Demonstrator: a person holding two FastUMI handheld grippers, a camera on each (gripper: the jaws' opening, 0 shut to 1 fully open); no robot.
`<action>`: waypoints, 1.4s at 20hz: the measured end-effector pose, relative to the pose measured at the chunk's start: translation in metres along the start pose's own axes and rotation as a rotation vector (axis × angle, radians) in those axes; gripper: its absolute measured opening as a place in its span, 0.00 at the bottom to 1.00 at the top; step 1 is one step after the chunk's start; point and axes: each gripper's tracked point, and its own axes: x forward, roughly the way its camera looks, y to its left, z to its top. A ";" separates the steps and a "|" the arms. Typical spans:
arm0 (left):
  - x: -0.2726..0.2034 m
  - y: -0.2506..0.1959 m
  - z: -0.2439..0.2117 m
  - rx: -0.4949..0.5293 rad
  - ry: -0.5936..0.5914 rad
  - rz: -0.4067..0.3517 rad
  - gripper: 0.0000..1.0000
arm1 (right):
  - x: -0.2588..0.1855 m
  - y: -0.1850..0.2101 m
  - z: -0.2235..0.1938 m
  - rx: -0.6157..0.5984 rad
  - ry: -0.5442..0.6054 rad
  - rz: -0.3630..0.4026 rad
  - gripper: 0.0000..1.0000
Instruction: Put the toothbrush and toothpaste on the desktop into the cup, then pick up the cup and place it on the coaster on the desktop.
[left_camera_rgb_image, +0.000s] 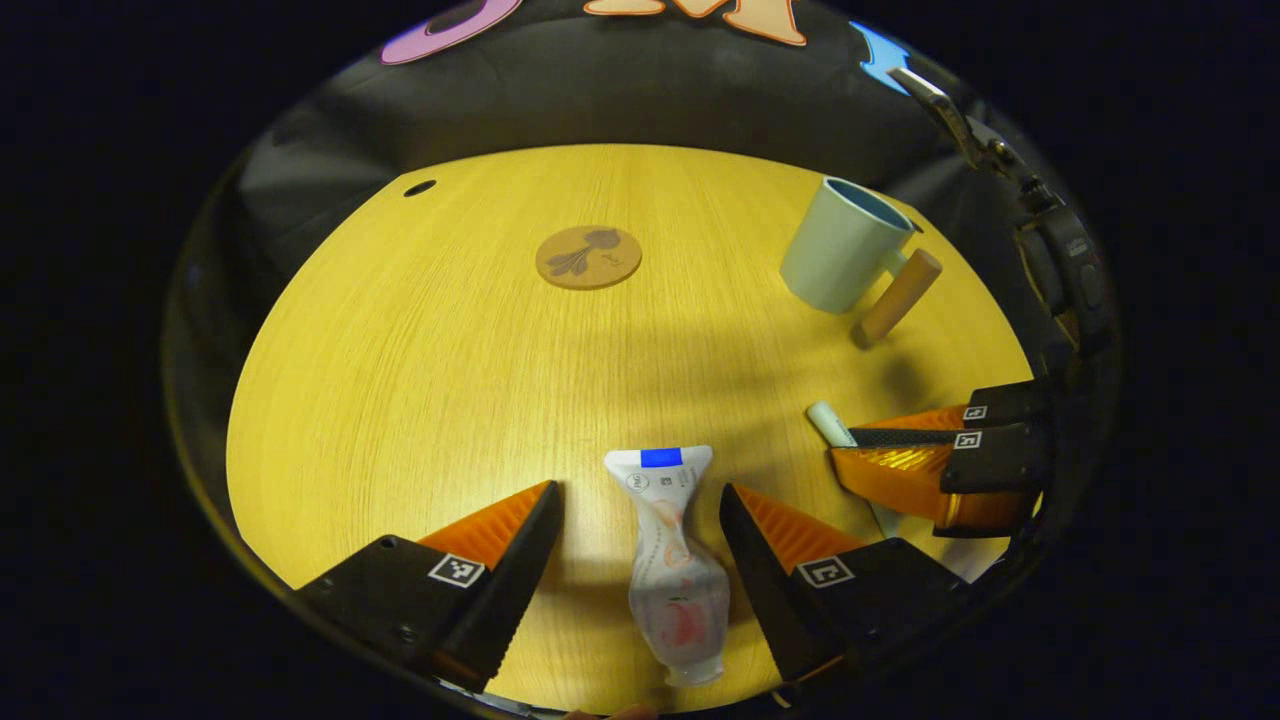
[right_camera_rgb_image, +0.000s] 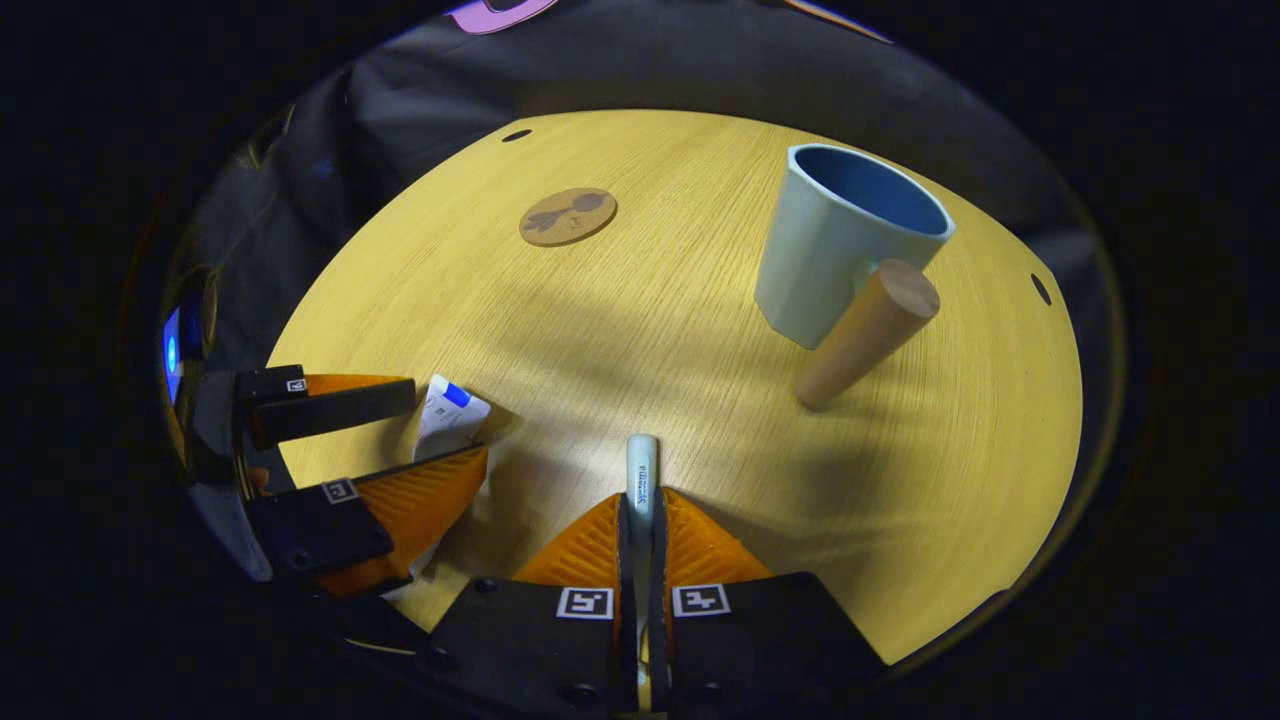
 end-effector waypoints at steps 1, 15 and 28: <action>0.000 0.000 -0.002 0.011 0.016 0.009 0.93 | 0.000 0.000 0.001 -0.002 -0.001 0.002 0.07; 0.003 0.003 0.004 0.009 0.039 -0.004 0.10 | -0.001 0.000 0.004 -0.009 -0.008 0.005 0.07; -0.003 0.001 0.008 -0.070 -0.040 -0.052 0.00 | -0.001 0.003 0.006 0.058 -0.077 0.031 0.07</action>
